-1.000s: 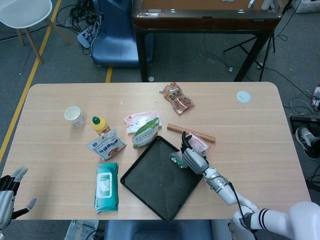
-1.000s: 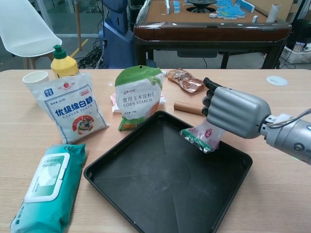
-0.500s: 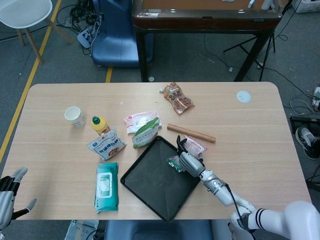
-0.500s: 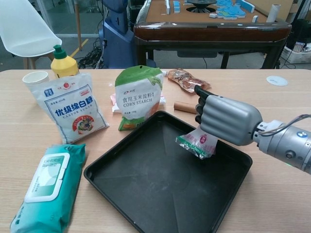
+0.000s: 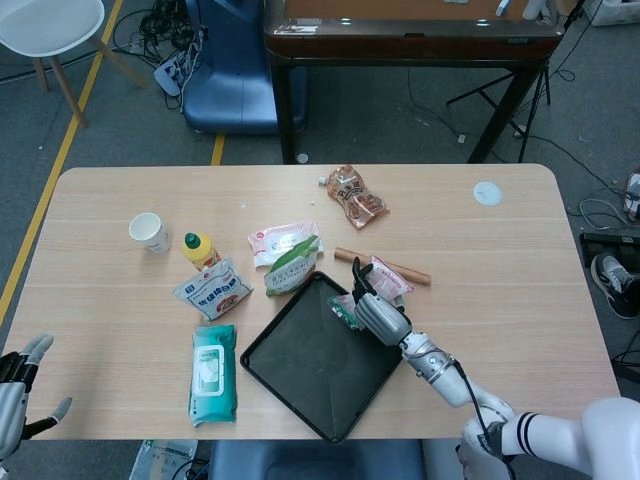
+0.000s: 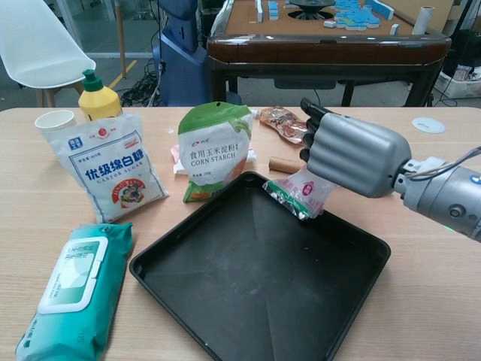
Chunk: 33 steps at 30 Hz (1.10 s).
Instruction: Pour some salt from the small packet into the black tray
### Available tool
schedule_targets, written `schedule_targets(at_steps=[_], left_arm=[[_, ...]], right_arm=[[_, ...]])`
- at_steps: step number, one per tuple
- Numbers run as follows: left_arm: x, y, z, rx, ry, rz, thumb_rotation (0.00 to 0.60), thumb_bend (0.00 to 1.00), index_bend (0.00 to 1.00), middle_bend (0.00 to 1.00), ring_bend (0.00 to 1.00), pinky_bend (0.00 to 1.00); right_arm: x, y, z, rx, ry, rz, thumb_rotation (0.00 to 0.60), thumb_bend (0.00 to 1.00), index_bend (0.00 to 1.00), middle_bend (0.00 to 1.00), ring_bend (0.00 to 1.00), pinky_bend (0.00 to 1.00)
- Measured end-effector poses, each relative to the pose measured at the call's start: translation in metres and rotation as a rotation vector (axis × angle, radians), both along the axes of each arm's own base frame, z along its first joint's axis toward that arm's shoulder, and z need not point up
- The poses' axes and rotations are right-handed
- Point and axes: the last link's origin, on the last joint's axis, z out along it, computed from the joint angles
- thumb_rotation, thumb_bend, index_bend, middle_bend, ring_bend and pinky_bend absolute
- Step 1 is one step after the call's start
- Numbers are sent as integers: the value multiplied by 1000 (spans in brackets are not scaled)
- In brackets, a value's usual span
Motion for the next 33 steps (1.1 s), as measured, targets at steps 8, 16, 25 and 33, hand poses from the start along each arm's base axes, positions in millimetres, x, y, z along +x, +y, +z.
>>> schedule_targets(at_steps=[8, 16, 25, 33], left_arm=[[1, 1, -1, -3, 1, -1, 600, 204, 97, 108, 157, 89], [2, 1, -2, -9, 1, -2, 600, 204, 97, 107, 157, 89], [3, 2, -2, -10, 5, -7, 600, 204, 97, 108, 154, 89], [5, 2, -3, -13, 14, -5, 600, 204, 97, 108, 152, 90]], right_arm=[[-1, 1, 3, 5, -4, -10, 600, 440, 548, 445, 312, 124], [-6, 4, 1, 18, 4, -20, 600, 440, 548, 460, 312, 124], [-8, 2, 7, 28, -84, -84, 600, 439, 550, 463, 317, 124], [-22, 5, 9, 115, -280, -227, 600, 439, 592, 492, 404, 242]])
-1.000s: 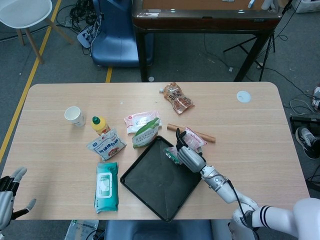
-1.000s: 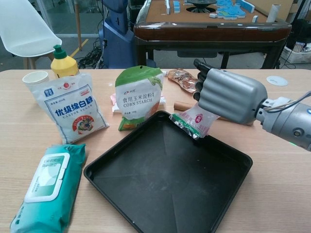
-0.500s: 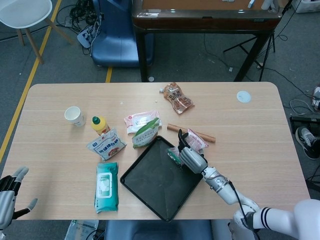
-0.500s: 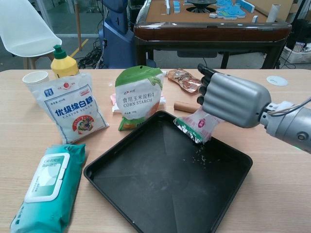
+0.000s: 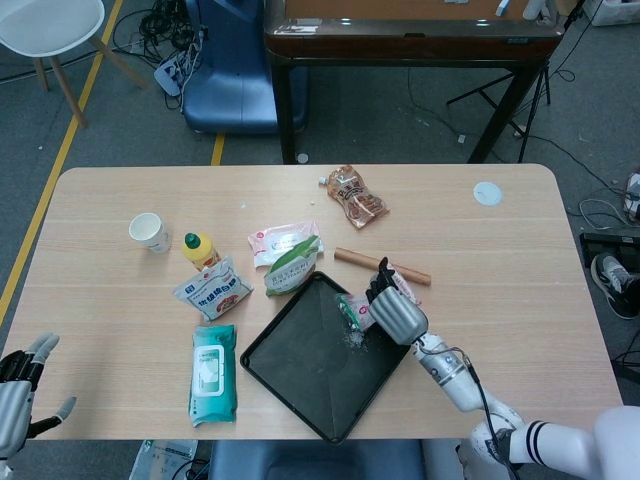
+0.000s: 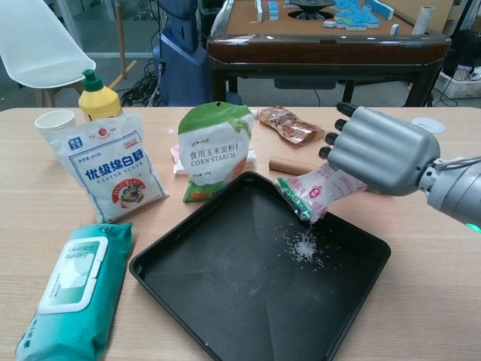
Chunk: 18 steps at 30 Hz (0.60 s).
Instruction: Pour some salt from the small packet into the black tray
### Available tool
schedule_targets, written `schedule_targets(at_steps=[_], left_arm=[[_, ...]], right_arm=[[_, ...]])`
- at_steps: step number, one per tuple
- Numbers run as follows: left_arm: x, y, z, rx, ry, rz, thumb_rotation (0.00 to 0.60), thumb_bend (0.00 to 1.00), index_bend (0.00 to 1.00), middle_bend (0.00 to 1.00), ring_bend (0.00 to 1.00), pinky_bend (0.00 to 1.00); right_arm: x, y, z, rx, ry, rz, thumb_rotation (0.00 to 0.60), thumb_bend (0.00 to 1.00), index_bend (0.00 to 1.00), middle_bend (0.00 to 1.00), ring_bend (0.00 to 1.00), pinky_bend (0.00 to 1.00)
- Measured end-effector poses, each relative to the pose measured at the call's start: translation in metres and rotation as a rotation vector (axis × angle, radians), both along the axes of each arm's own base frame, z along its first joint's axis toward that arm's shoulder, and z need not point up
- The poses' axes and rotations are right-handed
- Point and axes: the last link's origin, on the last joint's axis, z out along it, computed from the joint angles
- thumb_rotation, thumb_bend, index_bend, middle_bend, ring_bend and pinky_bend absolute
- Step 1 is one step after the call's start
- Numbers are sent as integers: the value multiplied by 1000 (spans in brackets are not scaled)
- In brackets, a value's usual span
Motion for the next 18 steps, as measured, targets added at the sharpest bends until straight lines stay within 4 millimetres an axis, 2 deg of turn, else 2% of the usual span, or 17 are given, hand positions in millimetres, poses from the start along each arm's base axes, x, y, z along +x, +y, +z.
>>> schedule_targets(at_steps=[5, 18], left_arm=[[4, 1, -2, -8, 5, -5, 600, 204, 98, 108, 152, 90], [15, 3, -5, -17, 26, -10, 600, 204, 97, 107, 151, 89]], right_arm=[[-14, 1, 1, 70, -189, -109, 600, 439, 600, 499, 430, 295], [-55, 0, 8, 233, -707, -373, 600, 440, 620, 519, 450, 344]])
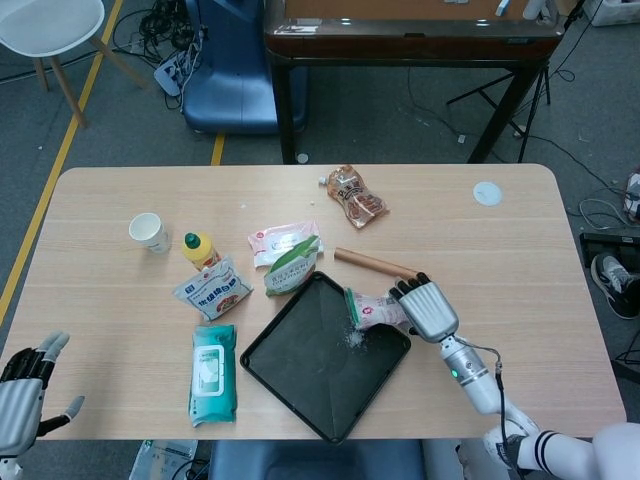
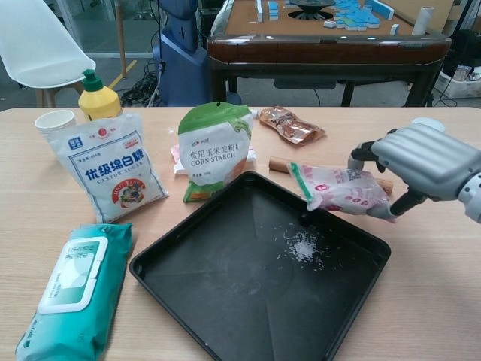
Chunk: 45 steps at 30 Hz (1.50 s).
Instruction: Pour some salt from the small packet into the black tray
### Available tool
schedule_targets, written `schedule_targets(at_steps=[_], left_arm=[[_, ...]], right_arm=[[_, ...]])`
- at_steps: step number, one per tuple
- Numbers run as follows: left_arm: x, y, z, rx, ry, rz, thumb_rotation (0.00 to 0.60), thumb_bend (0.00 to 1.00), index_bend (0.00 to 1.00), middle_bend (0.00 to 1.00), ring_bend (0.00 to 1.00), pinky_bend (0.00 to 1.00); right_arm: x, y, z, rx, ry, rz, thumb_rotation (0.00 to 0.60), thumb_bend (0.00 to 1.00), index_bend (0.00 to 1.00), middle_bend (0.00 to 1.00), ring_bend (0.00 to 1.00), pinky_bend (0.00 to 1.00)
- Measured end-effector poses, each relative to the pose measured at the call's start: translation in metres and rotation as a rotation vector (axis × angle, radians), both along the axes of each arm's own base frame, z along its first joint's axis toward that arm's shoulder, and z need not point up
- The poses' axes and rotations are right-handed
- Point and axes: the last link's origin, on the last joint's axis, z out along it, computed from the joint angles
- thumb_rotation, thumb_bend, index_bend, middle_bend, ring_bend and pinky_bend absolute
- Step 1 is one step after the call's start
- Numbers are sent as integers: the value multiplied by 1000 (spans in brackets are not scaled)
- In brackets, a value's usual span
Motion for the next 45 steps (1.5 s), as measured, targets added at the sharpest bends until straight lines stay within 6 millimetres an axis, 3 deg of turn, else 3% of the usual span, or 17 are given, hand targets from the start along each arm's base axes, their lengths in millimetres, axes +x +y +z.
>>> schedule_targets(at_steps=[13, 22, 34, 45], left_arm=[[12, 2, -5, -13, 17, -9, 600, 204, 98, 107, 151, 89], [18, 1, -5, -11, 30, -9, 600, 204, 97, 108, 151, 89], [24, 2, -10, -30, 34, -19, 600, 204, 97, 107, 151, 89], [28, 3, -13, -43, 37, -28, 600, 204, 97, 108, 151, 89]], right_arm=[[-38, 5, 17, 148, -486, -187, 600, 439, 622, 523, 450, 386], [-64, 14, 31, 206, -764, -209, 600, 444, 628, 532, 450, 406], [-85, 37, 32, 252, -889, -167, 600, 444, 633, 534, 450, 428], [-112, 50, 22, 281, -807, -272, 600, 444, 633, 534, 452, 428]])
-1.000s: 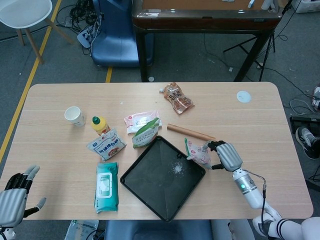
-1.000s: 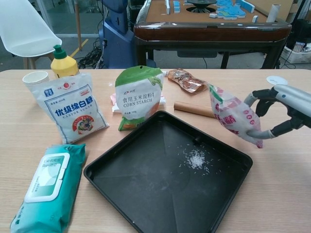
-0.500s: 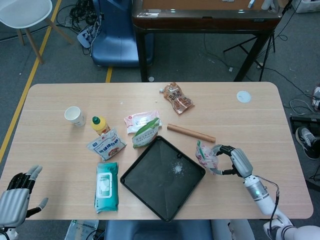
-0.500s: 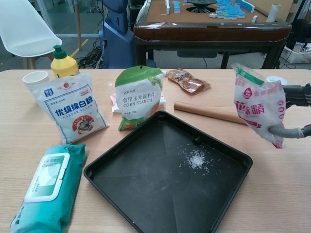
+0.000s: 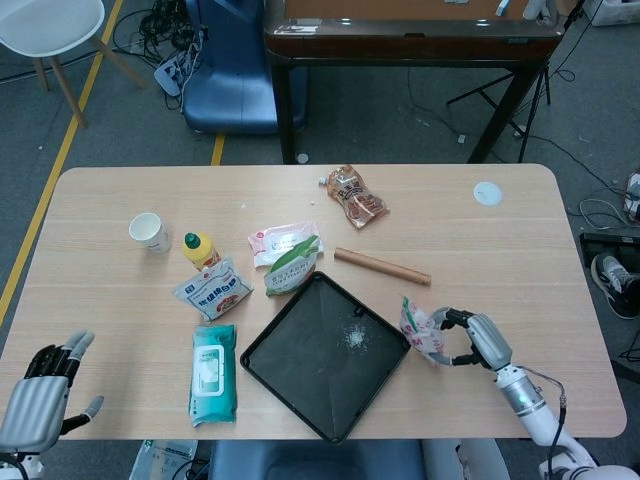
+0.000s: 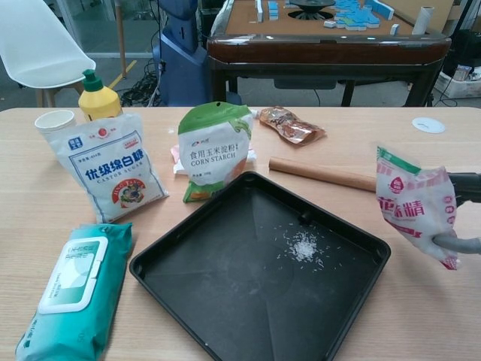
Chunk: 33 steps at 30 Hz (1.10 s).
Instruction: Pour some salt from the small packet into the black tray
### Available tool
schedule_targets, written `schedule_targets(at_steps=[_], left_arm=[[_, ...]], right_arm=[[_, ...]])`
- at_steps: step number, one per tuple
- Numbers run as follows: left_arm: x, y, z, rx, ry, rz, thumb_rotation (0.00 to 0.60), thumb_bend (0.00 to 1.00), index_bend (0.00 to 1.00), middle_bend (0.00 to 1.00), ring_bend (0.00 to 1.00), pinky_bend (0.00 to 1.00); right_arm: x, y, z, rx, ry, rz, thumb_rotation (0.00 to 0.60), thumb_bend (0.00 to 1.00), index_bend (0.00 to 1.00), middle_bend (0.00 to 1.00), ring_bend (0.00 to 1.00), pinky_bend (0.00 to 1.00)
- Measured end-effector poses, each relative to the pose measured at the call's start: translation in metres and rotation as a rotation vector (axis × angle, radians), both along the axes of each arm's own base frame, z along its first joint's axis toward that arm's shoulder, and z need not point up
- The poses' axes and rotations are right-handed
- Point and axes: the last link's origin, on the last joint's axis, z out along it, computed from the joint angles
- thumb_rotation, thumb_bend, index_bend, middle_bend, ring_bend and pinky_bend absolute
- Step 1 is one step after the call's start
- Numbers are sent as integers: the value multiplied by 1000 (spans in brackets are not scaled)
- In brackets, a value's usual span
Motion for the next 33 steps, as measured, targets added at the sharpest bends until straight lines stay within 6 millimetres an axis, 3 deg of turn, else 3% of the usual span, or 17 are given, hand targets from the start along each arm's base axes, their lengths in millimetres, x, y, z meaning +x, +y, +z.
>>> schedule_targets(at_steps=[15, 23, 33], left_arm=[[0, -1, 0, -2, 3, 9, 600, 204, 97, 108, 151, 89], [1, -1, 0, -5, 3, 4, 600, 204, 97, 108, 151, 89], [2, -2, 0, -9, 2, 3, 600, 204, 97, 108, 151, 89]], right_arm=[[2, -6, -23, 61, 69, 14, 600, 444, 633, 530, 415, 424], [1, -3, -25, 72, 87, 36, 600, 444, 584, 421, 332, 308], [-1, 1, -23, 63, 87, 35, 600, 445, 549, 392, 294, 240]])
